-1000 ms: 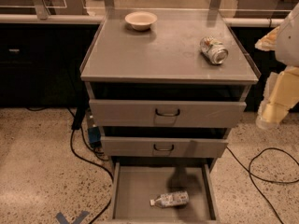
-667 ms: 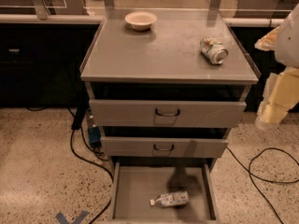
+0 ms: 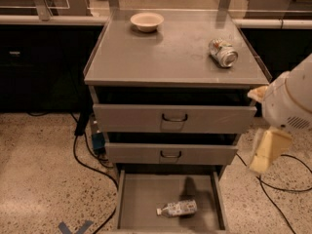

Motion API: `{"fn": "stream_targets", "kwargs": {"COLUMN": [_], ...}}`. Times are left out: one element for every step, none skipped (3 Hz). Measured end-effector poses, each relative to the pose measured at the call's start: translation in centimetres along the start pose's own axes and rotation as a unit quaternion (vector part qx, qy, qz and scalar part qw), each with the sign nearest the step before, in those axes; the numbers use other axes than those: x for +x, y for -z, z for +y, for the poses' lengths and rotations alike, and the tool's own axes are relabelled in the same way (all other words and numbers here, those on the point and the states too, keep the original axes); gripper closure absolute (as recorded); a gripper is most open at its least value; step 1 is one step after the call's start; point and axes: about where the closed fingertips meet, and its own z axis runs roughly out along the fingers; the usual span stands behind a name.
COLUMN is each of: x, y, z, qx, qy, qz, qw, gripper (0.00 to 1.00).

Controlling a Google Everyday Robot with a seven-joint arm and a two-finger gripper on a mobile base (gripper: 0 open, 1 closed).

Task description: Pick blue plastic bottle from bottom drawer and place on counter

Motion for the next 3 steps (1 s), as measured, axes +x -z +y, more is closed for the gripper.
{"fn": "stream_targets", "kwargs": {"x": [1.6,1.6,1.9], "y": [-5.5,-5.5,-7.0], "z": [2.2,2.2,2.6], "qx": [-0.015,-0.015,-0.013], "qy": [-0.005,-0.005,0.002], "qz": [0.006,0.006,0.009], "qw": [0.9999,0.9999,0.9999], "gripper": [0.0,0.0,0.0]}}
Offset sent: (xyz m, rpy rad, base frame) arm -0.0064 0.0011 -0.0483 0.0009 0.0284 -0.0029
